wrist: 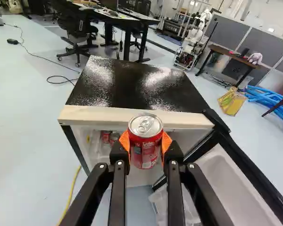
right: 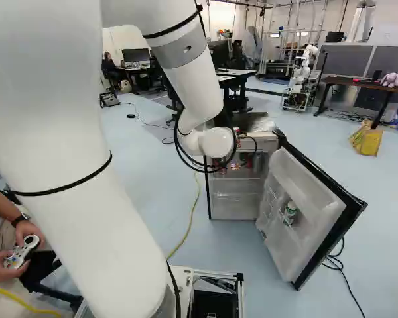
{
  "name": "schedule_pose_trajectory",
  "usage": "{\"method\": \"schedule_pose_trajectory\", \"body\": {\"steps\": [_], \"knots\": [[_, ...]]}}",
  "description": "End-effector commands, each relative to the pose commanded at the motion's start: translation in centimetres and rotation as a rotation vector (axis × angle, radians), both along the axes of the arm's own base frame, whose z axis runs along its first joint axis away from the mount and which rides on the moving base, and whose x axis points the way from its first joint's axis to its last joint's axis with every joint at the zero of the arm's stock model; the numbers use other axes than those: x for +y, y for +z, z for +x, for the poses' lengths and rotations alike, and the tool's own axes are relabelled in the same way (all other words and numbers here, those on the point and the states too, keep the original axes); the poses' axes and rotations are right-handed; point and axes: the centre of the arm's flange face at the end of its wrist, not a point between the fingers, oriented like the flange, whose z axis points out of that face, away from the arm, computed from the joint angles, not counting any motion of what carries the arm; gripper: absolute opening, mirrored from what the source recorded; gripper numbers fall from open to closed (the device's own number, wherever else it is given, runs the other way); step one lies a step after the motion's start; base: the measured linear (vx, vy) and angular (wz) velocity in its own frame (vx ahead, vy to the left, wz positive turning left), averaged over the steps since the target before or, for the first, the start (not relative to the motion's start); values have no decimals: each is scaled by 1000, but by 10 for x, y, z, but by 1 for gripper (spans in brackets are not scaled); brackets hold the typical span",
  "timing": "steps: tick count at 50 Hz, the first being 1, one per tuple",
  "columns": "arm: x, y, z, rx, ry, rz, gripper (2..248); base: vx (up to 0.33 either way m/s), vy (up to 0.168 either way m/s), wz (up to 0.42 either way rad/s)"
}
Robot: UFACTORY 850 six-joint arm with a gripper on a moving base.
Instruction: Grab a drink from the fridge
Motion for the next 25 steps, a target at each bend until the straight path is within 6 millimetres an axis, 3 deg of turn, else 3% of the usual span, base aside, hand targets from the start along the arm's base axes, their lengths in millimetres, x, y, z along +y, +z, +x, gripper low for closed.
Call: {"method": "schedule_pose_trajectory", "body": {"steps": [25], "knots": [[-2, 22, 19, 2, 8, -27, 85, 0, 0, 0]]}}
